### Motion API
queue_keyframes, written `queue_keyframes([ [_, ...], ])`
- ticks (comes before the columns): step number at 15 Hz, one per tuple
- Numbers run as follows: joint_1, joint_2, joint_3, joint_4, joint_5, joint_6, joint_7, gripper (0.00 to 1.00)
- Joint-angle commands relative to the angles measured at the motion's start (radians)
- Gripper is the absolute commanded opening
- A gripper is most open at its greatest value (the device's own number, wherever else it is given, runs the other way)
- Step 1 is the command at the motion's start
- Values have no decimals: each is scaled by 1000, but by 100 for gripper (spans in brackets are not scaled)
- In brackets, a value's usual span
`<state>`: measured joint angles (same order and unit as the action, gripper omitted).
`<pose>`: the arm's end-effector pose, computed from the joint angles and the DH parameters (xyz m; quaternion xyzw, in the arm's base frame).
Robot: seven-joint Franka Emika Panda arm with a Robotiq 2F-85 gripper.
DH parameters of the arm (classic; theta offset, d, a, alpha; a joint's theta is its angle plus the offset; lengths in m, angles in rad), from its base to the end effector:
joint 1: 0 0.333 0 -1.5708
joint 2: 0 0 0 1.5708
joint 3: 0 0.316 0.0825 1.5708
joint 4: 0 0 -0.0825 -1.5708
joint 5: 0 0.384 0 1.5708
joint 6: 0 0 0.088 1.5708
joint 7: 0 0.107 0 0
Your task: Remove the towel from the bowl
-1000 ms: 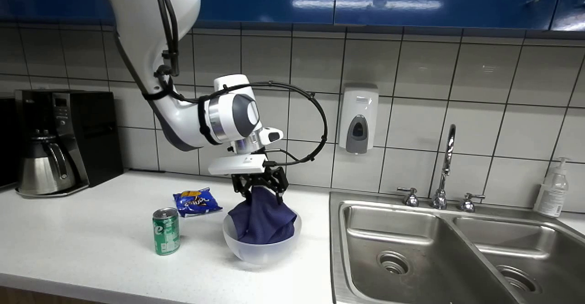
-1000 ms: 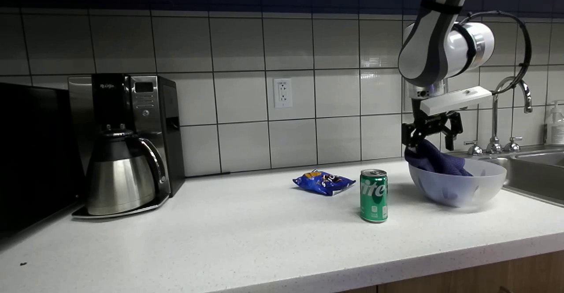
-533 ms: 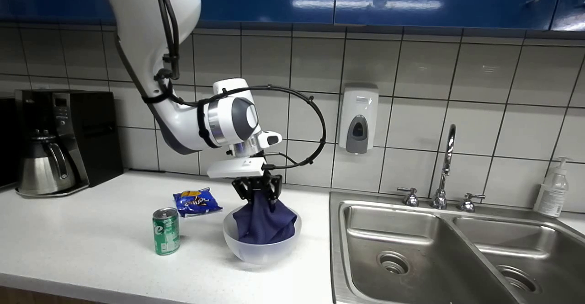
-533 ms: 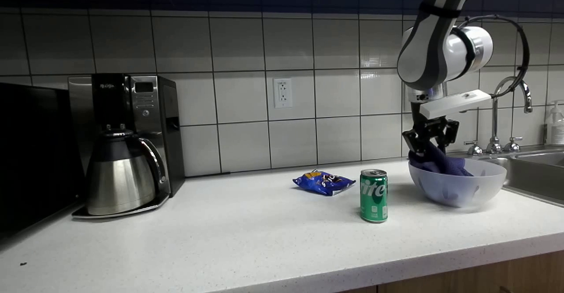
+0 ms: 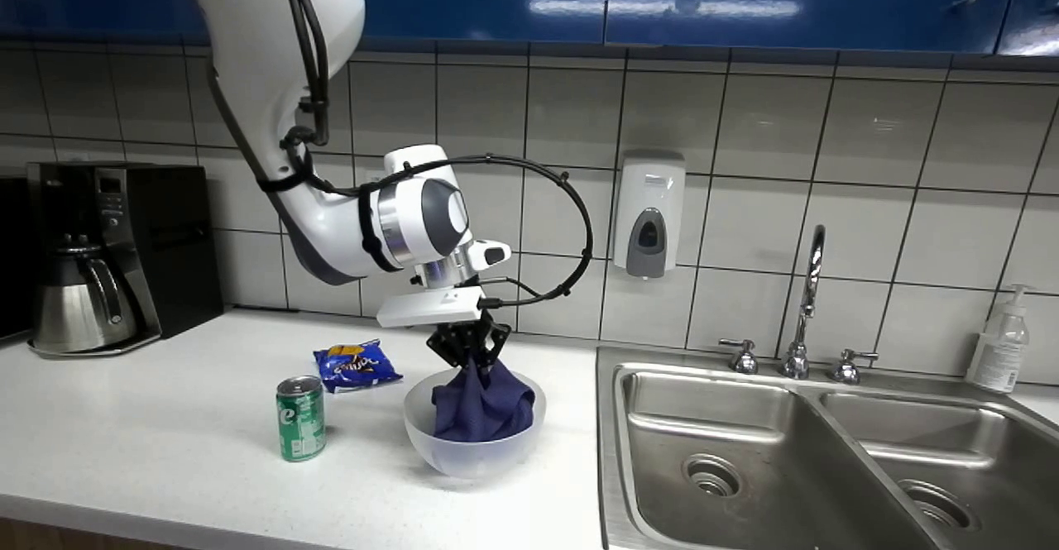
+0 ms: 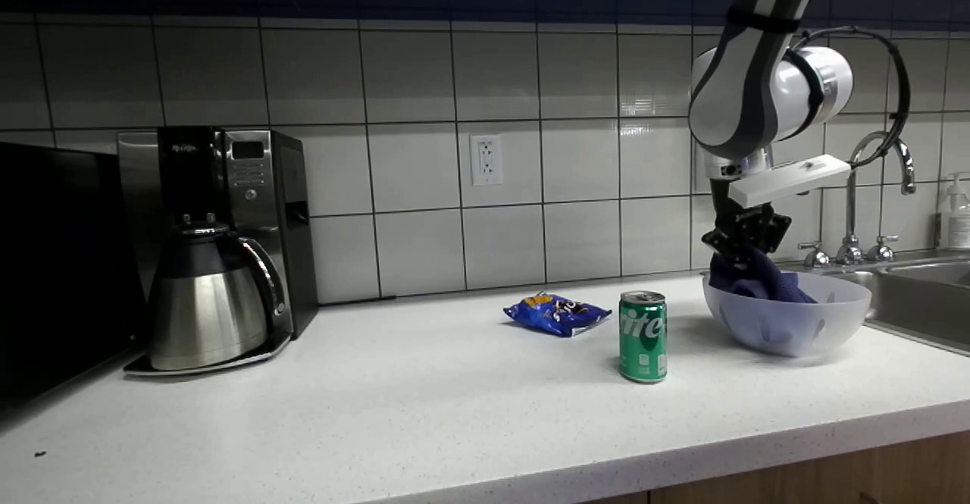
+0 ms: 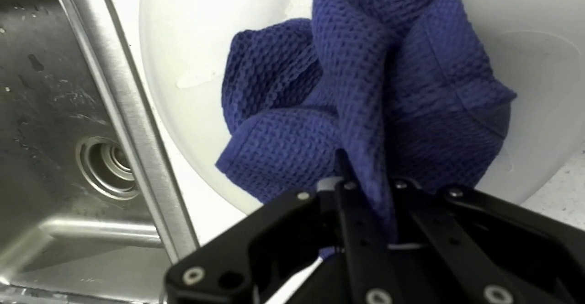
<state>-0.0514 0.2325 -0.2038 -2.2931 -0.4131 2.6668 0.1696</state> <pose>0.5280 -0.1260 0.2628 0.9888 -0.0298 0.0620 0.1321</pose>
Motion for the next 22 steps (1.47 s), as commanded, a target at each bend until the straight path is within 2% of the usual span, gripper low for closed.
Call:
queue_keyframes([
  [1,21,-82,-16,-37,-59,-33,17,2],
  [9,26,-231,40,-128,-122,-50,18,2],
  [22,21,-403,177,-133,-58,-38,-27,2],
])
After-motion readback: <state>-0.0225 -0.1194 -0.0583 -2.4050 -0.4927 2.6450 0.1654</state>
